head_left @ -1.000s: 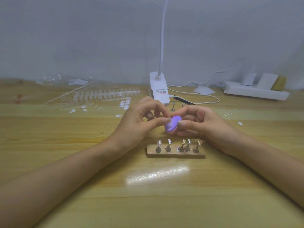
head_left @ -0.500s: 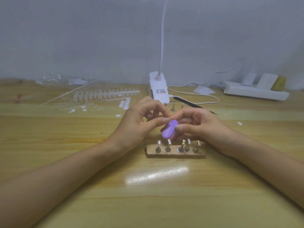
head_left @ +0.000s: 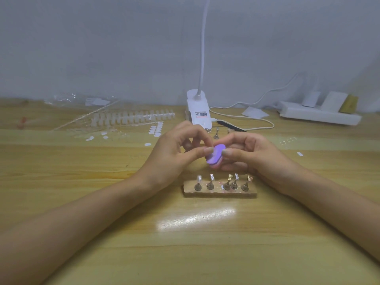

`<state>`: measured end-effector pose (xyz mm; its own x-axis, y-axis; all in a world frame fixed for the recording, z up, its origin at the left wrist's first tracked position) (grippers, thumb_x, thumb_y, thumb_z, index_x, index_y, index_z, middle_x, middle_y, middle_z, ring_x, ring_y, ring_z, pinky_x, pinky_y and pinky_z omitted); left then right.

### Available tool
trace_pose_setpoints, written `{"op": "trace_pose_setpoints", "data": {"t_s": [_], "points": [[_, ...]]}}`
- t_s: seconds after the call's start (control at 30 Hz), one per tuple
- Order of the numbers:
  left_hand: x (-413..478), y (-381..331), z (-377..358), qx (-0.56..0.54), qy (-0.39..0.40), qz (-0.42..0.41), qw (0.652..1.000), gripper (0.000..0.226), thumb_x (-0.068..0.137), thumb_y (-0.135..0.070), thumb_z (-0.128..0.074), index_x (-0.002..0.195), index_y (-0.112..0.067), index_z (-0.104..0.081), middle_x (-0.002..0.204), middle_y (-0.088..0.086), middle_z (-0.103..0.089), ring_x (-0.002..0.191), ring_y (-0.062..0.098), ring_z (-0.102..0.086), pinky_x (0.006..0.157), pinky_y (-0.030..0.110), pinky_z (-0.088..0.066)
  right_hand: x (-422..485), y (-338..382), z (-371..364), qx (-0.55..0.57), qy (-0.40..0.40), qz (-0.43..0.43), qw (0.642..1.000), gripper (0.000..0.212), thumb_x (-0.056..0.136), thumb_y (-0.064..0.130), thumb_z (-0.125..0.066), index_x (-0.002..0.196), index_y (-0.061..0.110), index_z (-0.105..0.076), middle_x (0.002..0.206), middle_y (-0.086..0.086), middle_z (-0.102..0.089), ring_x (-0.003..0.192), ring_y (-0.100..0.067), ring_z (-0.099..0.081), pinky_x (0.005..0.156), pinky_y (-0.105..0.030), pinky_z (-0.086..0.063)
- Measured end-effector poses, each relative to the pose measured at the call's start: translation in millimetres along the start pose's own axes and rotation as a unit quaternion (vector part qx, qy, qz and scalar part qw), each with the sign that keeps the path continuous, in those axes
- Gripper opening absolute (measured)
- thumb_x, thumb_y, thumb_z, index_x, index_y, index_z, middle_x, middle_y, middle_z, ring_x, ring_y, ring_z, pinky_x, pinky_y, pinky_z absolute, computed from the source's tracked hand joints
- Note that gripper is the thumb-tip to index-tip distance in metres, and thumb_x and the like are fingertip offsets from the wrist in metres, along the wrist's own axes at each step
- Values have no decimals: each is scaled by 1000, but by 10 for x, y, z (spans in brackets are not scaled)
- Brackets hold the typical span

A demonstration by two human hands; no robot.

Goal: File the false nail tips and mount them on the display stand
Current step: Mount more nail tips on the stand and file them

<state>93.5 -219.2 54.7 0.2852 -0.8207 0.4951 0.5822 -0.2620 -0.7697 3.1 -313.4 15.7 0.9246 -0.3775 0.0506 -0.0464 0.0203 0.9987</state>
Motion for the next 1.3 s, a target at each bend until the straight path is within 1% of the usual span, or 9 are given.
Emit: {"op": "trace_pose_setpoints", "data": {"t_s": [0.1,0.2,0.33,0.63,0.8,0.93,1.03,1.13,1.3], "points": [[-5,22,21,-7,-8,7,1000,11,86,-15,-72,81,-23,-67,86,-3,-53,73,1,-48,74,11,-39,8,-3,97,17,-42,-1,999,28,81,17,-69,107,6,-69,98,-17,-76,89,-25,-75,75,-25,-60],[-2,20,13,6,-7,2,1000,12,86,-12,-73,81,-21,-67,84,-5,-51,73,-1,-48,73,10,-38,-4,-23,-18,-29,4,-7,1000,25,81,20,-71,104,9,-72,99,-18,-76,91,-29,-75,82,-32,-61],[-8,22,-8,-7,3,6,1000,9,85,-16,-73,81,-22,-67,83,-7,-50,72,0,-47,74,10,-38,14,3,130,28,-55,3,998,34,81,18,-68,110,1,-67,98,-18,-76,88,-25,-75,74,-24,-60],[-8,24,-1,0,-1,9,1000,9,86,-14,-73,81,-18,-67,83,2,-53,72,0,-47,72,10,-37,-5,-8,-10,-11,11,-15,1000,26,87,19,-70,107,3,-70,102,-19,-74,92,-29,-74,78,-30,-60],[5,73,0,-13,1,27,1000,14,86,-10,-72,80,-21,-66,81,-9,-50,72,-1,-47,72,12,-38,10,18,122,26,-58,-4,998,30,82,25,-69,104,4,-70,94,-15,-76,81,-20,-75,69,-21,-58],[5,38,-25,-4,9,16,1000,13,86,-10,-72,80,-20,-66,82,-5,-51,73,-1,-47,73,10,-37,8,-26,-3,-29,0,-24,999,23,82,24,-73,99,9,-74,95,-18,-76,84,-24,-75,77,-30,-61],[6,46,-33,-18,17,20,1000,14,86,-10,-72,80,-22,-65,83,-6,-50,73,-1,-47,74,11,-38,19,-3,142,27,-56,-13,998,32,82,24,-69,106,2,-70,93,-15,-76,79,-19,-74,69,-22,-59],[2,55,-15,-22,8,25,999,12,86,-14,-72,80,-23,-66,84,-4,-52,74,2,-47,74,13,-38,7,-17,34,-12,-14,-25,1000,30,82,25,-74,104,5,-71,93,-14,-76,78,-19,-74,69,-23,-59],[2,25,-33,-15,15,14,1000,12,86,-14,-72,81,-22,-66,86,1,-53,73,3,-47,75,14,-39,23,-13,147,40,-52,-17,998,29,85,23,-67,106,4,-70,92,-14,-76,77,-18,-74,67,-21,-58]]}}
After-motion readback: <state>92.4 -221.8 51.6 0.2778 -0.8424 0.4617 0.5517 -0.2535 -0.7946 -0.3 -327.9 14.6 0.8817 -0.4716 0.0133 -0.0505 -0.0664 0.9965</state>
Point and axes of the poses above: each hand's wrist, its own x-axis towards the middle knuckle, its own z-axis out of the back of the hand, y = z × x, the point moved 10 cm from there along x, towards the middle knuckle
